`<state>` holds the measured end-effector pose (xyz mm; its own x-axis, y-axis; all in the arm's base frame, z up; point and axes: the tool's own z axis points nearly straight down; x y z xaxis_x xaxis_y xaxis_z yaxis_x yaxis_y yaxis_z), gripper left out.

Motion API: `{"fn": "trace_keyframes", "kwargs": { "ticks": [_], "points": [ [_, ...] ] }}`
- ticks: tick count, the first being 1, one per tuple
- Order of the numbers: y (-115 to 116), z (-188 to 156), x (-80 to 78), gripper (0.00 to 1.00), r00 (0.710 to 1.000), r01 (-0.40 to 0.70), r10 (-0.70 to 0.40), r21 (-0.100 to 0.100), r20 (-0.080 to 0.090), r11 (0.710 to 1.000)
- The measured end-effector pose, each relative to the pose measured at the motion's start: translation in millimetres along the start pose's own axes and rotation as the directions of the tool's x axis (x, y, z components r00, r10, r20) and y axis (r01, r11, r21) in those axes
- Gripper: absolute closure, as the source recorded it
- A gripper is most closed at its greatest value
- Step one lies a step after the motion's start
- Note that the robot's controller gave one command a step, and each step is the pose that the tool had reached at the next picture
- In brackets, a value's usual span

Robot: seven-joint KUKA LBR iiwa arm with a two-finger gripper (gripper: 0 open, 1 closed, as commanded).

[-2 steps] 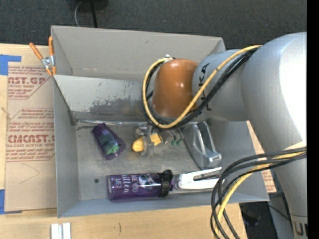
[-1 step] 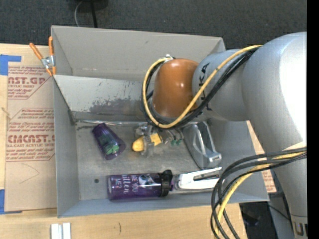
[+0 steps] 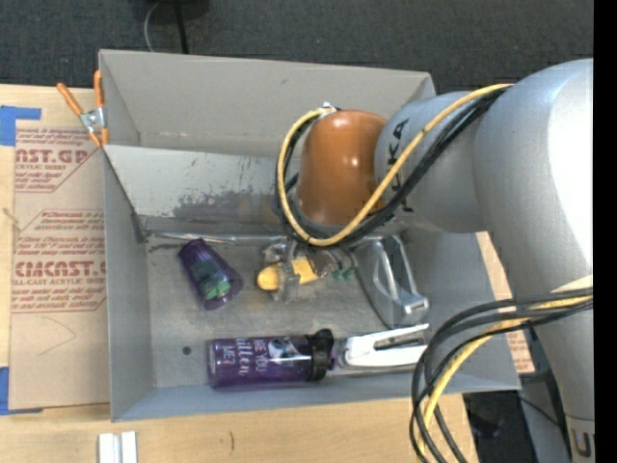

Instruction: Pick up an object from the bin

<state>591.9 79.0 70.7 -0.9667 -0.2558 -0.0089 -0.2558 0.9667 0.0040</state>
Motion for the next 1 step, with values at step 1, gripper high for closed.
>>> {"fn": "trace_keyframes", "kwargs": {
  "ticks": [1],
  "points": [
    [0.1,-12.2,0.0,1.0,1.0,0.001,-0.001,0.0,0.0,1.0]
  ]
}}
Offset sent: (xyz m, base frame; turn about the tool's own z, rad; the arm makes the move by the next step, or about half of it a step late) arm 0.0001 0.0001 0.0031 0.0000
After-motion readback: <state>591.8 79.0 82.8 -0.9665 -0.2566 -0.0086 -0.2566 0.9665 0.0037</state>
